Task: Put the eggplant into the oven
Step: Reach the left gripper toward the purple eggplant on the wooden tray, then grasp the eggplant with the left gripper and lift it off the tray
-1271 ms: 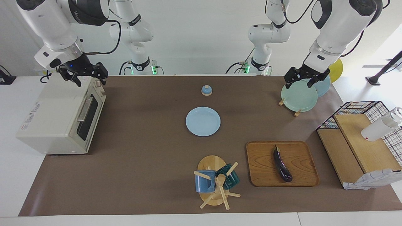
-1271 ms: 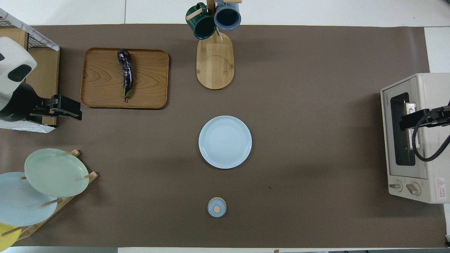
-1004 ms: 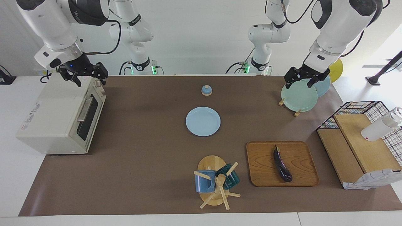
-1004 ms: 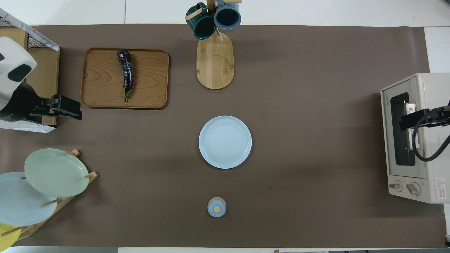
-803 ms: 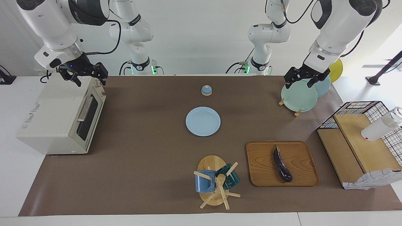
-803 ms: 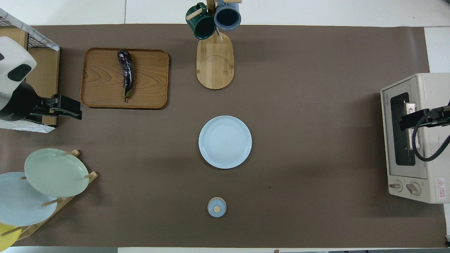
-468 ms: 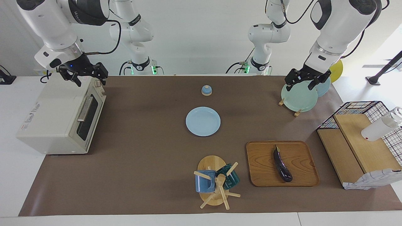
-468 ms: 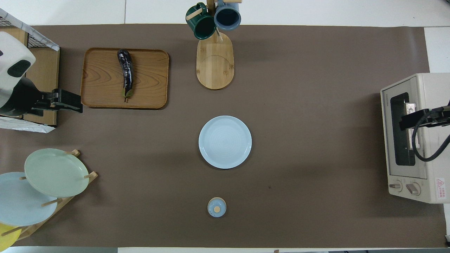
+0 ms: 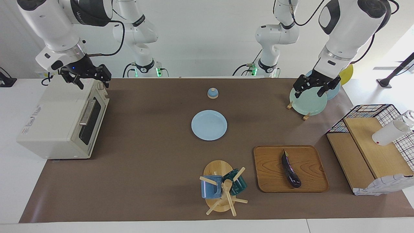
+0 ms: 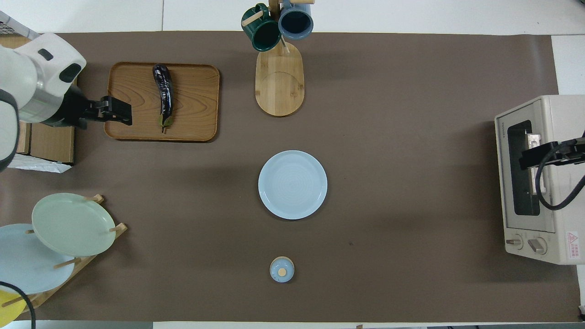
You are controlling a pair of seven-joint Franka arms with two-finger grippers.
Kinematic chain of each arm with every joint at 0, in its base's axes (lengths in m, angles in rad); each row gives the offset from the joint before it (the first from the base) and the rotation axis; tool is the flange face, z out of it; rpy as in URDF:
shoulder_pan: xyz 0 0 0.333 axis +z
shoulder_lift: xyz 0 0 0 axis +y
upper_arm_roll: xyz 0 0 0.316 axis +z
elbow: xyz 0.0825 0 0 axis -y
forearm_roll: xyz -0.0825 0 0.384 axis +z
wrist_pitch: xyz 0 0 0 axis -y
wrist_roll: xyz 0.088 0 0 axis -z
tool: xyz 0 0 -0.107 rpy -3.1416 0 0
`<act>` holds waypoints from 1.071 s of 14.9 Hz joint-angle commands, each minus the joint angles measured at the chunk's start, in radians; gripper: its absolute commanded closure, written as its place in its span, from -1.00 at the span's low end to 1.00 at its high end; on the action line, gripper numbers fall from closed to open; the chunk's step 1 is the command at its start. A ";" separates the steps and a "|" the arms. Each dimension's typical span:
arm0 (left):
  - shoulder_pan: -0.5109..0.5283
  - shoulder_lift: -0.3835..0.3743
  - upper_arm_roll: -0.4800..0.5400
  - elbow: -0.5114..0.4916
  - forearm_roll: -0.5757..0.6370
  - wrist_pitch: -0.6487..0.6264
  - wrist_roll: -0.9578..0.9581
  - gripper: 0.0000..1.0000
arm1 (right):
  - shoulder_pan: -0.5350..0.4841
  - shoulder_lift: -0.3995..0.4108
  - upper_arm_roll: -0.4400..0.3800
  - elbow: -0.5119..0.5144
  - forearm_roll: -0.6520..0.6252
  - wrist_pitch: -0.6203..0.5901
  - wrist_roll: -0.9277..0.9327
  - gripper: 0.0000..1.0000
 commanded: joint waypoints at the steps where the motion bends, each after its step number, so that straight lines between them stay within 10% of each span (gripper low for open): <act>1: -0.003 0.168 0.003 0.100 -0.007 0.069 -0.001 -1.00 | -0.001 -0.016 -0.005 -0.013 0.028 -0.010 0.006 -1.00; 8: -0.006 0.454 0.001 0.252 0.004 0.270 0.014 -1.00 | -0.001 -0.016 -0.005 -0.013 0.028 -0.010 0.006 -1.00; 16: -0.013 0.479 0.000 0.191 0.015 0.422 0.037 -1.00 | -0.001 -0.016 -0.005 -0.013 0.028 -0.010 0.006 -1.00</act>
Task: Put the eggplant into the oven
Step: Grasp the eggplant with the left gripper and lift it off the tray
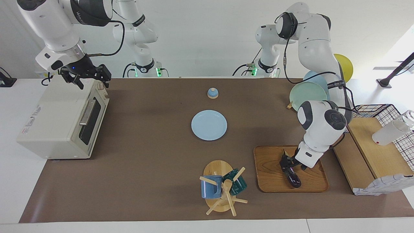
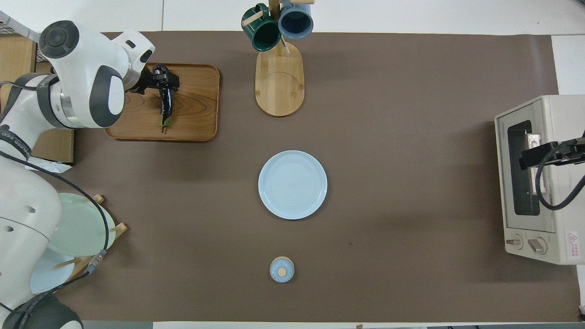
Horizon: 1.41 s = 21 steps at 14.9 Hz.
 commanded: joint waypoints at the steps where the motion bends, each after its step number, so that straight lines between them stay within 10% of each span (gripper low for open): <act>1: -0.011 0.002 0.004 -0.019 0.013 0.032 0.015 -1.00 | -0.001 -0.016 -0.005 -0.013 0.028 -0.010 0.006 -1.00; 7: -0.026 -0.004 0.006 -0.048 0.011 0.038 0.023 -0.74 | 0.006 -0.016 -0.005 -0.013 0.028 -0.013 0.009 -1.00; 12: -0.032 -0.007 0.007 -0.052 0.013 0.032 0.024 0.44 | 0.008 -0.016 -0.003 -0.013 0.028 -0.009 0.009 0.92; 14: -0.031 -0.007 0.007 -0.046 0.029 0.026 0.024 1.00 | 0.009 -0.016 0.001 -0.013 0.028 -0.007 0.006 1.00; 21: -0.038 -0.114 0.001 0.015 -0.032 -0.184 0.004 1.00 | -0.004 -0.031 -0.003 -0.051 0.022 0.014 0.001 1.00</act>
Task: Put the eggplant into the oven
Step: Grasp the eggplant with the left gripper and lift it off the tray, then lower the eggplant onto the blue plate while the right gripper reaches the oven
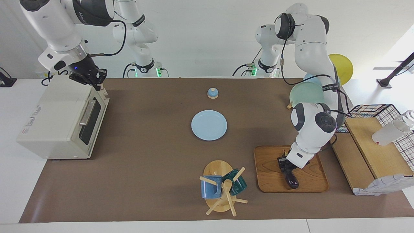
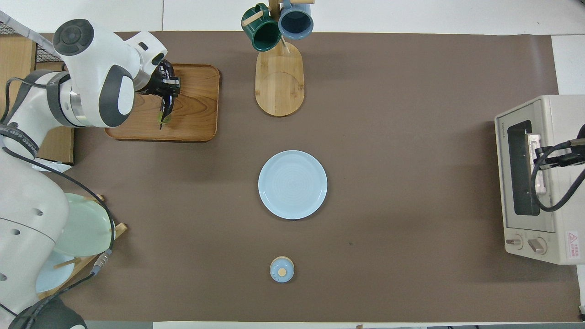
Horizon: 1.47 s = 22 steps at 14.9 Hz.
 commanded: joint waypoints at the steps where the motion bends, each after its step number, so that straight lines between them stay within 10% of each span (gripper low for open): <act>1: -0.011 -0.133 0.008 -0.020 -0.047 -0.137 -0.025 1.00 | -0.020 -0.032 -0.010 -0.064 0.024 0.077 -0.002 1.00; 8: -0.216 -0.323 0.005 -0.137 -0.052 -0.282 -0.305 1.00 | -0.040 -0.001 -0.013 -0.201 -0.050 0.259 -0.001 1.00; 13: -0.393 -0.417 0.005 -0.420 -0.086 0.038 -0.454 1.00 | -0.101 0.019 -0.013 -0.277 -0.110 0.350 -0.057 1.00; 22: -0.553 -0.288 0.008 -0.500 -0.084 0.268 -0.531 1.00 | -0.103 0.036 -0.012 -0.355 -0.110 0.461 -0.083 1.00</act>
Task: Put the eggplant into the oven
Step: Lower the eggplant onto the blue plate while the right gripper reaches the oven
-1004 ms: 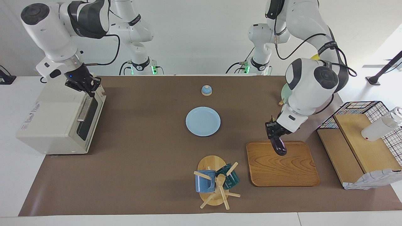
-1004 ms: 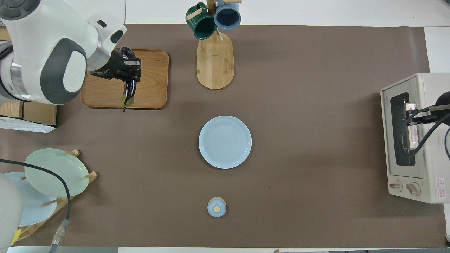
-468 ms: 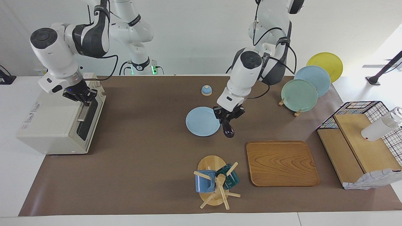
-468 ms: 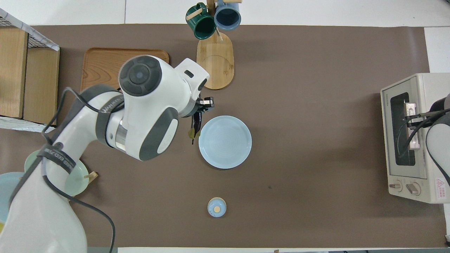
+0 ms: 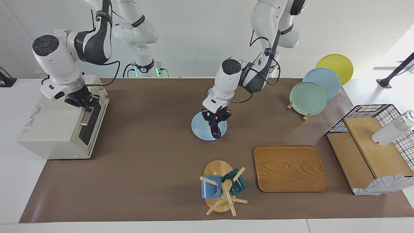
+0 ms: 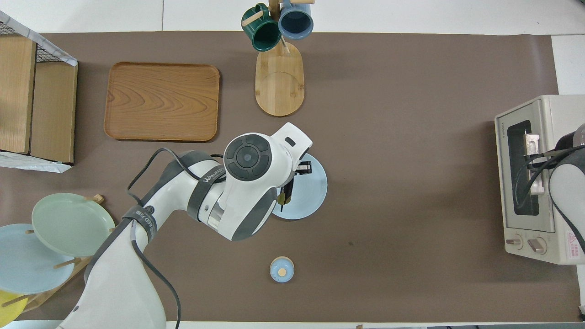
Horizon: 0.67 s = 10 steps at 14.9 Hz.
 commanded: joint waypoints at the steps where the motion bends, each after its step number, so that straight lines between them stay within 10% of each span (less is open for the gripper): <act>1: -0.033 0.002 0.018 -0.054 -0.016 0.066 -0.012 1.00 | 0.000 0.011 0.005 -0.079 -0.004 0.107 -0.013 1.00; 7: -0.047 -0.004 0.018 -0.075 -0.016 0.057 -0.004 0.86 | 0.048 0.063 0.016 -0.130 0.011 0.233 0.051 1.00; 9: -0.047 -0.007 0.020 -0.073 -0.016 0.049 -0.009 -0.99 | 0.051 0.080 0.017 -0.149 0.013 0.279 0.080 1.00; 10: -0.044 -0.009 0.020 -0.072 -0.016 0.046 -0.007 -1.00 | 0.054 0.080 0.022 -0.178 0.013 0.329 0.082 1.00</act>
